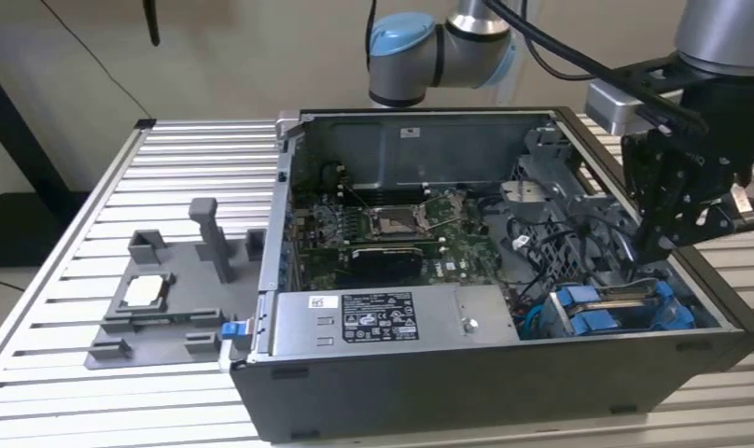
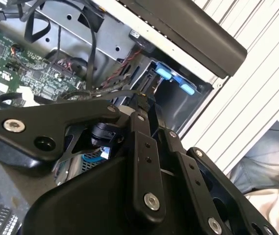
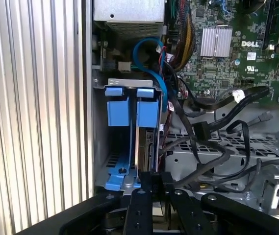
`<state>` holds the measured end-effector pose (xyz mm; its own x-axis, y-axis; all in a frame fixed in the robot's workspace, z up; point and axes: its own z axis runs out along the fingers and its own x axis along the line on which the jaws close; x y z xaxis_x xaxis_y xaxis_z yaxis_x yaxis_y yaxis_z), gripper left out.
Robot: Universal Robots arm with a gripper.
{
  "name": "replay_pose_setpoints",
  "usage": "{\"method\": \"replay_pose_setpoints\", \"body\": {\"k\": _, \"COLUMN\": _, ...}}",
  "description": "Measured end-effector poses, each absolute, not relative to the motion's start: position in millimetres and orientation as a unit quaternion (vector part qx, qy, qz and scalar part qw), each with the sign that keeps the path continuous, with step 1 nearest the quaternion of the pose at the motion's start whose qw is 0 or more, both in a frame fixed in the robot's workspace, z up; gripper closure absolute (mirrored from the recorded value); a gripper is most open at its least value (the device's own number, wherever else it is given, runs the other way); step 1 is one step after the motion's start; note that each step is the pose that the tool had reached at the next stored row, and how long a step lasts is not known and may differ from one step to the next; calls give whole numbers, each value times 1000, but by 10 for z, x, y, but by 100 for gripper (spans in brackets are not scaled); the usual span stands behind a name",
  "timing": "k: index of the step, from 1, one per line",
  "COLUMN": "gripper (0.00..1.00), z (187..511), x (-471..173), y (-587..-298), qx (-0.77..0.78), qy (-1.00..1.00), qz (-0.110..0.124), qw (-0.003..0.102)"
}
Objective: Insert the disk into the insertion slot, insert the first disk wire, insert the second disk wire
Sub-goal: 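Insert the first disk wire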
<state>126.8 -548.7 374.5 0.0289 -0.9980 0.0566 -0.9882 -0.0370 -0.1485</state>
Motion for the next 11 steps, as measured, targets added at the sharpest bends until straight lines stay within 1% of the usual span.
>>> {"method": "replay_pose_setpoints", "body": {"k": 3, "gripper": 81, "z": 3716, "x": 1297, "y": -5500, "qx": -716, "qy": 694, "qz": -71, "qw": 34}}
{"method": "replay_pose_setpoints", "body": {"k": 9, "gripper": 81, "z": 3671, "x": 1329, "y": -5512, "qx": -716, "qy": 695, "qz": -63, "qw": 28}}
{"method": "replay_pose_setpoints", "body": {"k": 11, "gripper": 81, "z": 3653, "x": 1335, "y": -5512, "qx": -714, "qy": 697, "qz": -62, "qw": 28}}
